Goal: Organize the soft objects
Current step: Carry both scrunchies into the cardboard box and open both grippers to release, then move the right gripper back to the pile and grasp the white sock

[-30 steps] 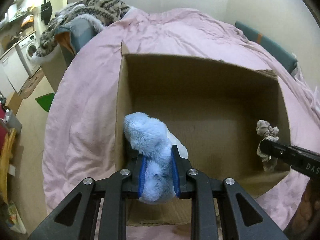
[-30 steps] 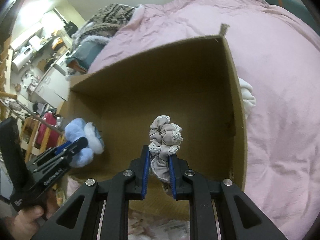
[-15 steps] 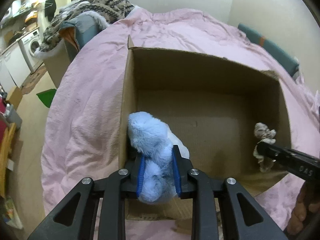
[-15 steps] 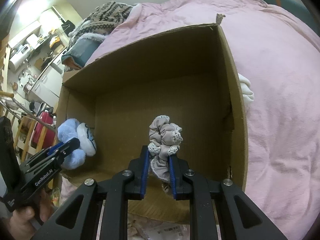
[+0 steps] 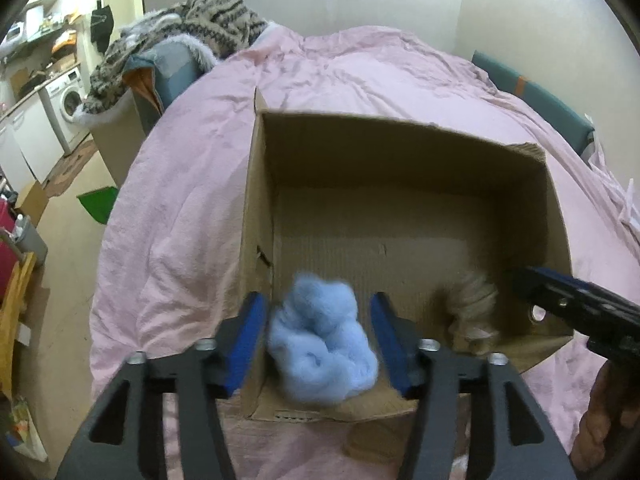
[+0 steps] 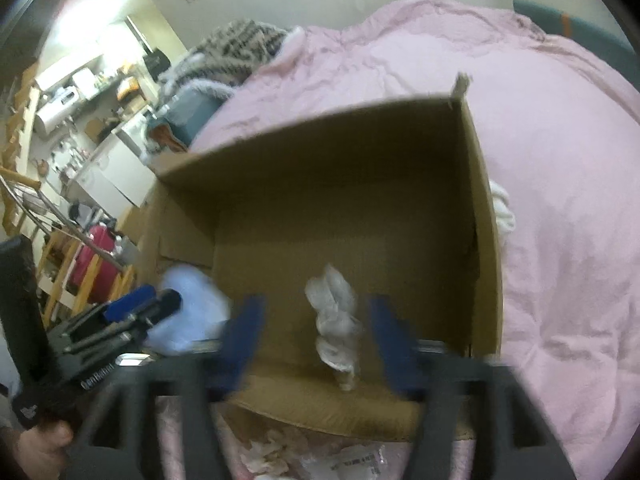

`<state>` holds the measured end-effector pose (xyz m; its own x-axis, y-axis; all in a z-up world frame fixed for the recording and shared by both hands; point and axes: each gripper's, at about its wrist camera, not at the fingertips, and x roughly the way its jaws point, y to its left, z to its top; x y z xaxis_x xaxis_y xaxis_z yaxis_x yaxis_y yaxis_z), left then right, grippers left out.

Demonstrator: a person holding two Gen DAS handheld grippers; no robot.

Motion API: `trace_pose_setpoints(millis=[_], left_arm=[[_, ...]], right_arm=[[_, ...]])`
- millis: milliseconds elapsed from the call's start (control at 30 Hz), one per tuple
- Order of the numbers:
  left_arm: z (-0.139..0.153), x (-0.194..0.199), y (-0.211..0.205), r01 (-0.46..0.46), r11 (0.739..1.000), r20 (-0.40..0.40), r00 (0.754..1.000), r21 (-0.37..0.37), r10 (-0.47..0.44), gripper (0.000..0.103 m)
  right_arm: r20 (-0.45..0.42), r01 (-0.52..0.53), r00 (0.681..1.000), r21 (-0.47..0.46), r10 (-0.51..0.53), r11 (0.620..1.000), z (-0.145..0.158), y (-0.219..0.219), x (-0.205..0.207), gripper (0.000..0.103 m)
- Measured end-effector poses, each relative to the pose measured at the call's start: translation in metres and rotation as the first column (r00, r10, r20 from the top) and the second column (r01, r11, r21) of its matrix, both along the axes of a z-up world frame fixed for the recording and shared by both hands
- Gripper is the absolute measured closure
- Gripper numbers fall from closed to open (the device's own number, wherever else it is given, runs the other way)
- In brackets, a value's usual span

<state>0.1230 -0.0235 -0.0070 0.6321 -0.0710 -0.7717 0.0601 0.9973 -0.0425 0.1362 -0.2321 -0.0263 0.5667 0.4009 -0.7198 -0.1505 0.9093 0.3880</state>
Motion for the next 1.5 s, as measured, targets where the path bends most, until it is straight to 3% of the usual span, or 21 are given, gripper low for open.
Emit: trace_pose_setpoints(millis=[133, 433, 833, 1100, 1500], left_arm=[[0.008, -0.004, -0.001, 0.018, 0.999, 0.023, 1.0, -0.03, -0.017, 0.033], [0.017, -0.008, 0.005, -0.032, 0.999, 0.038, 0.999, -0.029, 0.033, 0.033], [0.041, -0.034, 0.019, -0.036, 0.998, 0.058, 0.998, -0.042, 0.038, 0.033], [0.035, -0.055, 0.026, -0.033, 0.999, 0.01, 0.999, -0.036, 0.033, 0.033], [0.033, -0.093, 0.041, -0.082, 0.995, -0.043, 0.996, -0.051, 0.08, 0.033]], right_arm=[[0.048, 0.009, 0.999, -0.013, -0.008, 1.0, 0.01, 0.001, -0.002, 0.025], [0.044, 0.021, 0.999, -0.01, -0.021, 1.0, 0.012, 0.001, -0.004, 0.025], [0.028, 0.039, 0.999, -0.009, -0.038, 0.999, 0.03, -0.007, -0.036, 0.025], [0.004, 0.052, 0.999, -0.015, -0.052, 0.999, 0.032, -0.016, -0.066, 0.026], [-0.106, 0.07, 0.992, 0.025, -0.067, 0.997, 0.016, -0.017, -0.094, 0.026]])
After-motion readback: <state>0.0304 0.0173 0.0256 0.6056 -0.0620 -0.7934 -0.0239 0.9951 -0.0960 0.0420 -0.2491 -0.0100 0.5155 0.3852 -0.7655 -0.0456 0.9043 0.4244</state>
